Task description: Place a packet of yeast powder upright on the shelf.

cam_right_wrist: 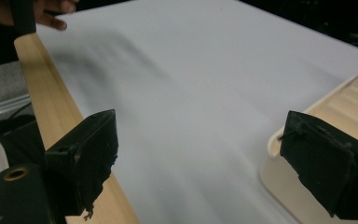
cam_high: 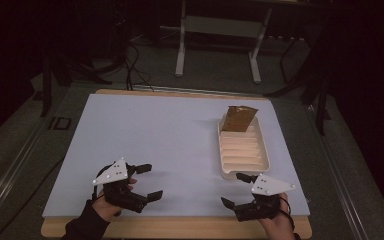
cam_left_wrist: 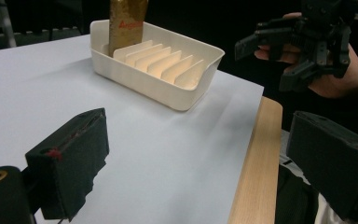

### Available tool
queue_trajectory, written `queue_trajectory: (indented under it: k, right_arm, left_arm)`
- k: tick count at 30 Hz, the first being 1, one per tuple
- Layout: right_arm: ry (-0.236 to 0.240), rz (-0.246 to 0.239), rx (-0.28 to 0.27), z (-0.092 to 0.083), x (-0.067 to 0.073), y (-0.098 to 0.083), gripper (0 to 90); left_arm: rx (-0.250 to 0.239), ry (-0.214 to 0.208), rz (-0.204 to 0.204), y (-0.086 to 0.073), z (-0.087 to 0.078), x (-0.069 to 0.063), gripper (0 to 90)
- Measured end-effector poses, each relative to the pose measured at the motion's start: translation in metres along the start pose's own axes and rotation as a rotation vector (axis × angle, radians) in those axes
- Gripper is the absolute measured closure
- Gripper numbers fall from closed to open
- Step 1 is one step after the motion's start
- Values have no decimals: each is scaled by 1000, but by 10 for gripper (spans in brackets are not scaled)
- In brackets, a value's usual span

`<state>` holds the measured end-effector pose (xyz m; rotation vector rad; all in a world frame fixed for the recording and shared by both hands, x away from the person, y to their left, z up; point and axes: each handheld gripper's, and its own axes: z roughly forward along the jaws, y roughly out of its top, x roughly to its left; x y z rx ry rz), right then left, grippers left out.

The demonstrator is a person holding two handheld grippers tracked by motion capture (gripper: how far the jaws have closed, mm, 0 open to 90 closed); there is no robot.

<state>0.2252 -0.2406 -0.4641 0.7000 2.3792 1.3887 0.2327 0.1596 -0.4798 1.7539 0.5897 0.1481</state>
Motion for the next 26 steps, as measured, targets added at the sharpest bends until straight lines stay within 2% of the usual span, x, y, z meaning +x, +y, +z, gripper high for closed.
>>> queue_trajectory:
  k: [4,8,26]
  right_arm:
    - [-16,-18,14,-1,1,-6,109]
    - [-10,-32,37,1,0,-13,112]
    - [-12,-36,14,0,-5,-13,125]
  left_arm:
    - [3,-3,1,-1,1,-1,65]
    - [13,-1,13,-1,2,-1,65]
    - [17,8,20,-3,2,-1,65]
